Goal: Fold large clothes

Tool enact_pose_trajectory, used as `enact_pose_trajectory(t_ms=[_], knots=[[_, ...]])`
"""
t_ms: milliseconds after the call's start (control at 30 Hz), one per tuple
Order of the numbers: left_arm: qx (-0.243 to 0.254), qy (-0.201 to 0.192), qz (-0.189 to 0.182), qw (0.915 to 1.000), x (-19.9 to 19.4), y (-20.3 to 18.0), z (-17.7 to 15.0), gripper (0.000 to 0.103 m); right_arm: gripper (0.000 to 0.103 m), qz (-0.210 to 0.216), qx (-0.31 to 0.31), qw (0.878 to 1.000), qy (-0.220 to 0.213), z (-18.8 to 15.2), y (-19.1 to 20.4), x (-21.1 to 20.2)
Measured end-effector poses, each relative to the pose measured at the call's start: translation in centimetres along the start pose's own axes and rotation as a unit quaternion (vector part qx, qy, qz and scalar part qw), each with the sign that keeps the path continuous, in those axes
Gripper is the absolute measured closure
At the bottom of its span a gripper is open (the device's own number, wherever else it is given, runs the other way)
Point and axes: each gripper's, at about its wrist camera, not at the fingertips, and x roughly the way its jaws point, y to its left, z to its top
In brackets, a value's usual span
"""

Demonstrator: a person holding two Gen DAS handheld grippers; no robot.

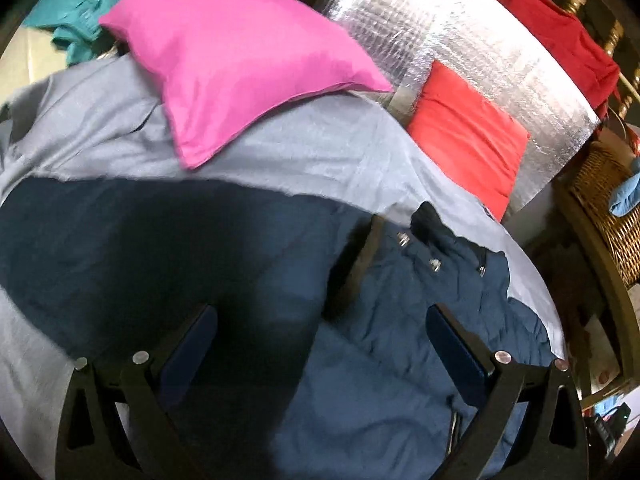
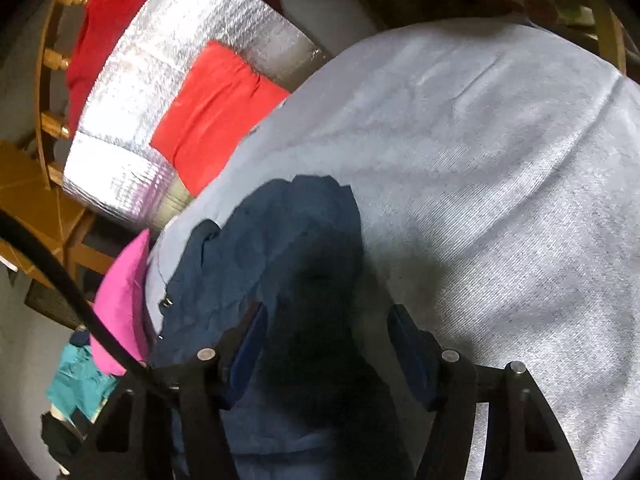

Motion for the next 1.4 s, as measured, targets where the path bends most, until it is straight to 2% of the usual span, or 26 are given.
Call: enact_pose_trajectory(t_ms=[133, 200, 300, 367, 433, 500, 567, 600, 633, 667, 700, 733, 933, 1100, 1267, 1400], knots=[[0.050, -0.011, 0.015, 0.9986, 1.3, -2.9, 0.6, 0.000, 0.037, 0.007, 0.006, 1.000, 0.007, -0.5, -0.3, 0.3], [0.079, -0.006, 0.035, 0.9963, 2.4, -4.0, 0.1, 0.000, 0.037, 0.006, -0.002, 1.000, 0.008, -0.6, 0.0, 0.0], [0.143, 0.020, 0.095, 0.9850, 4.7, -5.6, -0.7, 0.000, 0.037, -0.008, -0.014, 1.000, -0.001, -0.5, 0.4, 0.1], [0.173, 0.027, 0.117, 0.9775, 5.6, -6.0, -1.3, 0.000, 0.037, -0.014, -0.010, 1.000, -0.002, -0.4, 0.2, 0.4], [0.179, 0.030, 0.116, 0.9765, 5.8, -5.9, -1.4, 0.000, 0.037, -0.019, -0.002, 1.000, -0.002, -0.2, 0.0, 0.9], [0.170, 0.028, 0.095, 0.9804, 5.5, -5.8, -1.2, 0.000, 0.037, -0.024, 0.003, 1.000, -0.001, -0.1, -0.4, 1.2], [0.157, 0.024, 0.037, 0.9866, 4.9, -5.9, -1.2, 0.024, 0.037, -0.027, 0.005, 1.000, -0.001, 0.0, -0.6, 1.4], [0.156, 0.030, 0.026, 0.9870, 5.0, -6.0, -1.3, 0.054, 0.037, -0.027, 0.007, 1.000, 0.000, 0.0, -0.7, 1.5], [0.155, 0.042, 0.027, 0.9866, 5.3, -6.2, -1.4, 0.066, 0.037, -0.025, 0.010, 1.000, 0.001, 0.0, -0.8, 1.5], [0.164, 0.042, 0.034, 0.9850, 5.4, -6.3, -1.6, 0.071, 0.037, -0.022, 0.014, 1.000, 0.003, 0.0, -0.9, 1.5], [0.172, 0.039, 0.032, 0.9837, 5.3, -6.4, -1.8, 0.083, 0.037, -0.018, 0.019, 1.000, 0.004, 0.0, -1.1, 1.5], [0.178, 0.037, 0.031, 0.9828, 5.2, -6.5, -1.9, 0.092, 0.037, -0.015, 0.023, 1.000, 0.005, 0.1, -1.2, 1.6], [0.172, 0.040, 0.008, 0.9842, 3.1, -5.7, -1.7, 0.094, 0.037, -0.004, 0.031, 0.999, 0.009, -0.1, -1.1, 1.5], [0.177, 0.020, 0.003, 0.9840, -1.6, -5.8, -2.3, 0.094, 0.037, 0.015, 0.036, 0.999, 0.026, -0.4, -0.8, 1.3], [0.172, 0.007, 0.031, 0.9846, -6.8, -4.3, -4.9, 0.094, 0.032, 0.026, 0.043, 0.998, 0.030, -0.5, -0.7, 1.0], [0.162, 0.017, 0.054, 0.9851, -7.0, -1.6, -5.7, 0.094, 0.032, 0.020, 0.024, 0.999, 0.043, -1.1, -0.2, 1.4]])
